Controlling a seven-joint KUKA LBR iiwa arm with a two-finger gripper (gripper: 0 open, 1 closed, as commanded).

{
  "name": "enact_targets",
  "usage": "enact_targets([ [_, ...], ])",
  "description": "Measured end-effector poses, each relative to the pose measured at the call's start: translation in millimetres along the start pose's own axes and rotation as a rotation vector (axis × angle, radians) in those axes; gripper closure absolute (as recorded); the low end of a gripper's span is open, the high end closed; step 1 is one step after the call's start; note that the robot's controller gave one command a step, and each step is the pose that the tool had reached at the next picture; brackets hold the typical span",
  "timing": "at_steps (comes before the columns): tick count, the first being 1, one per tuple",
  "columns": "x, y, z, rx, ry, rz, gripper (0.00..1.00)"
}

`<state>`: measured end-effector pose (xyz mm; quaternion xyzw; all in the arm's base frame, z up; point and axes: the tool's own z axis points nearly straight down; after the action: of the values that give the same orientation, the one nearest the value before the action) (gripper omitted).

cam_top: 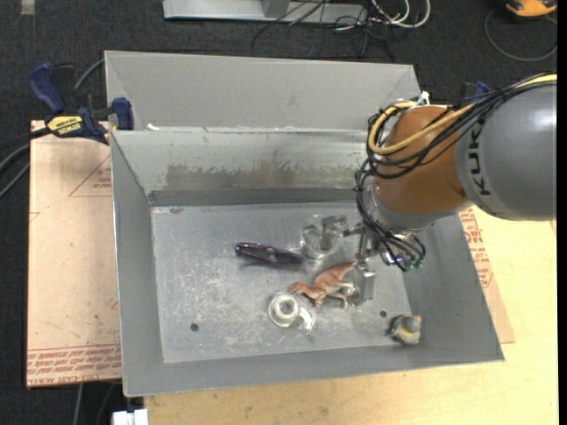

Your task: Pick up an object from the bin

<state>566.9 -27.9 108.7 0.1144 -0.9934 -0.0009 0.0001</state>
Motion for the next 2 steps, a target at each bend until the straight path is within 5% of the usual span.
enact_targets([
  [1,14.1,0.3,38.8,0.002,-0.004,-0.235,0.00],
  [2,11.8,9.4,38.7,0.000,-0.003,-0.278,0.00],
])
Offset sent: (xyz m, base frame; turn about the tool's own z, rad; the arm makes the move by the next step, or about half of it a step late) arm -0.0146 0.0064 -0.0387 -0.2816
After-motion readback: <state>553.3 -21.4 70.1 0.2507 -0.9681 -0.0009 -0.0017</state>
